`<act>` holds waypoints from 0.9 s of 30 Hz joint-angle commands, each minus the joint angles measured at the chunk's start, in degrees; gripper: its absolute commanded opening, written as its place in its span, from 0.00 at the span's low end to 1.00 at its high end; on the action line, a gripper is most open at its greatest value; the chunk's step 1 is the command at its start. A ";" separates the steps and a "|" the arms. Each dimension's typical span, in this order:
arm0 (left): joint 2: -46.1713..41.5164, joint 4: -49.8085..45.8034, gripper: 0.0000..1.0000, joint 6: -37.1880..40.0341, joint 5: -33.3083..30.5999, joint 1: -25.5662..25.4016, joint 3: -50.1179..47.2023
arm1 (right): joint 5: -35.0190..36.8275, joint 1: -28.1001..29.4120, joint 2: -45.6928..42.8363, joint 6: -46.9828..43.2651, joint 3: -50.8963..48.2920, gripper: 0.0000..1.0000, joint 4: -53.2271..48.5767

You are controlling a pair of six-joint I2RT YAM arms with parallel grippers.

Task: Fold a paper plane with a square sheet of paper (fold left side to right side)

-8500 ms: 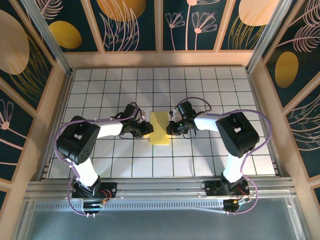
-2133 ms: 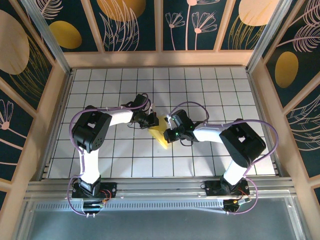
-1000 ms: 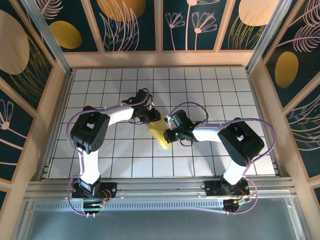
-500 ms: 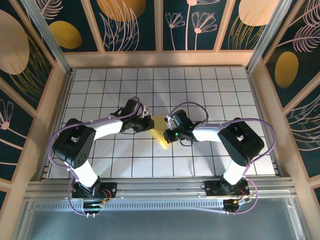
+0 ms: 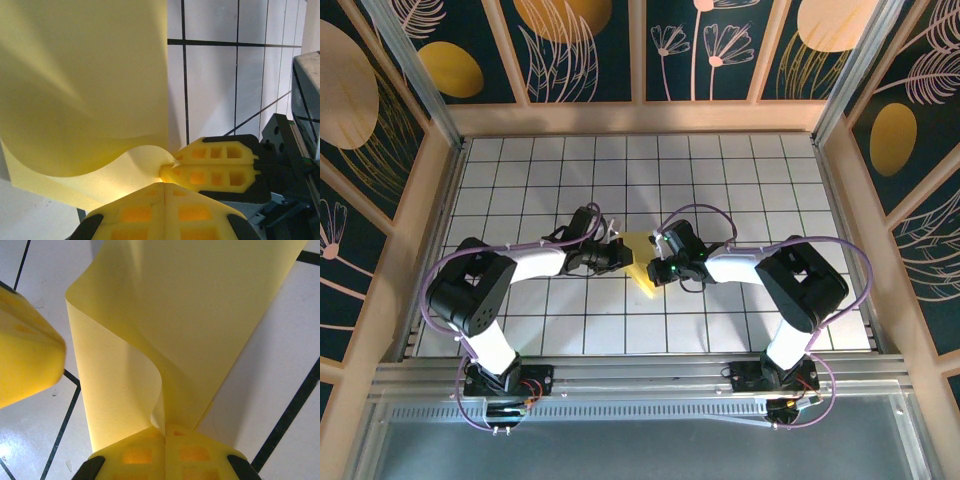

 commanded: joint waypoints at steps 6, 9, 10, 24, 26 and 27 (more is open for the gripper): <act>3.69 -0.16 0.03 0.19 -0.17 -0.49 0.30 | 1.09 -0.36 2.08 0.38 -1.25 0.00 -3.33; 4.05 -0.51 0.03 0.22 -0.83 -0.50 -0.16 | 1.17 -0.36 2.06 0.32 -1.27 0.00 -3.43; 4.17 -0.80 0.03 0.31 -1.15 -0.49 -0.16 | 1.17 -0.36 2.03 0.29 -1.25 0.00 -3.49; 5.09 -3.20 0.03 1.54 -3.22 -0.49 0.10 | 1.26 -0.36 2.42 0.18 -0.99 0.00 -3.65; 5.43 -2.94 0.03 1.46 -3.39 -0.49 0.14 | 1.17 -0.37 2.44 0.12 -0.99 0.00 -3.70; 5.62 -2.85 0.03 1.39 -3.37 -0.49 0.09 | 1.17 -0.37 2.46 0.09 -0.99 0.00 -3.71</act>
